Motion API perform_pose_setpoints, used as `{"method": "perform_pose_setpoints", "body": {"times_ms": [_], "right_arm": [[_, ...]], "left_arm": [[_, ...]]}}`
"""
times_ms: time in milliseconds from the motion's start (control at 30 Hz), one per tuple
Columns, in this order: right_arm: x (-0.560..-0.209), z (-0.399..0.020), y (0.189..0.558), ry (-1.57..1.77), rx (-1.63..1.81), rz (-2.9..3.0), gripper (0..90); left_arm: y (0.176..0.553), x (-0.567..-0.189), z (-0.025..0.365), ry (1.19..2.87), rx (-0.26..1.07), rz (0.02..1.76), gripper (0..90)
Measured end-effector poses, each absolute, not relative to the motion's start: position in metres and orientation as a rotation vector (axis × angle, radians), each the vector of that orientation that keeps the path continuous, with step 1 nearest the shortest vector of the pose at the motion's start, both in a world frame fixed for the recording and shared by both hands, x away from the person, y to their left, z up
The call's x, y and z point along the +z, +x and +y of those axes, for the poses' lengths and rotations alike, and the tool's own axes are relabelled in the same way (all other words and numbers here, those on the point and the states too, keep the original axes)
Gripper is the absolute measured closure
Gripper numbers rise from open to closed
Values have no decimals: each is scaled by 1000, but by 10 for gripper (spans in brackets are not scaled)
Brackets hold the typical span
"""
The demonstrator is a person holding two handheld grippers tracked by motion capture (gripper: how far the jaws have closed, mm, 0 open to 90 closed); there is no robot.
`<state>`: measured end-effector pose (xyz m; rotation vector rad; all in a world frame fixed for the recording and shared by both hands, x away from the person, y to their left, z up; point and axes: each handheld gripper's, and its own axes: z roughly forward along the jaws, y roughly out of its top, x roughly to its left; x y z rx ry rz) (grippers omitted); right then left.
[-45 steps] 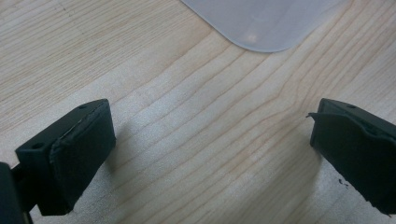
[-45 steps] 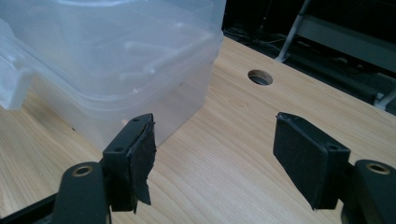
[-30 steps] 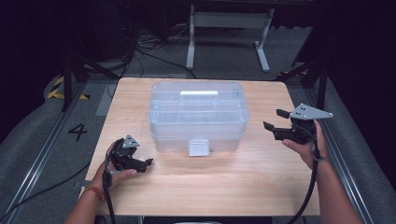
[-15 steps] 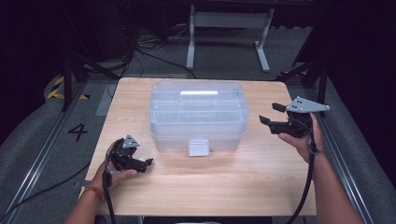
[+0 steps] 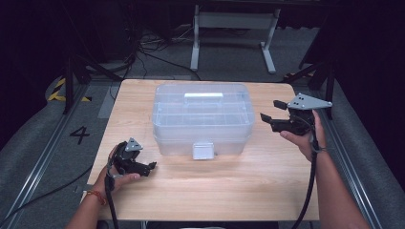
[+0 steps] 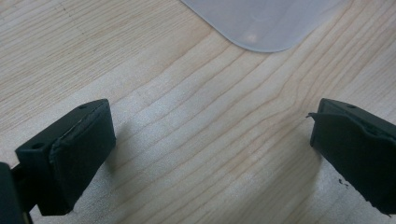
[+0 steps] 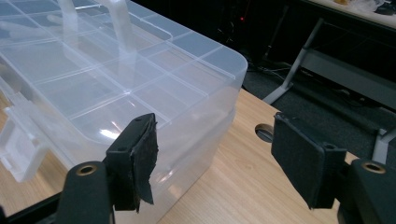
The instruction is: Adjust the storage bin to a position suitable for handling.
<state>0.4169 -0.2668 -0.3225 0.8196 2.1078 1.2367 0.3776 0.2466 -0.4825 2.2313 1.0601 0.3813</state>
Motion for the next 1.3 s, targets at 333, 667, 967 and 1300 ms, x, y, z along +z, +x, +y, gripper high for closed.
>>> {"method": "perform_pose_setpoints", "body": {"times_ms": [333, 667, 967, 1300], "right_arm": [[-317, -254, 423, 799, 1242, 2114, 330], [-309, -232, 433, 762, 1246, 2143, 334], [-304, -207, 442, 723, 1246, 2173, 336], [-299, -189, 454, 697, 1237, 2201, 337]], "left_arm": [[378, -482, 247, 2234, 387, 1055, 4], [378, -483, 247, 2231, 381, 1060, 5], [378, -482, 247, 2234, 385, 1056, 5], [378, -482, 247, 2234, 385, 1057, 4]]}}
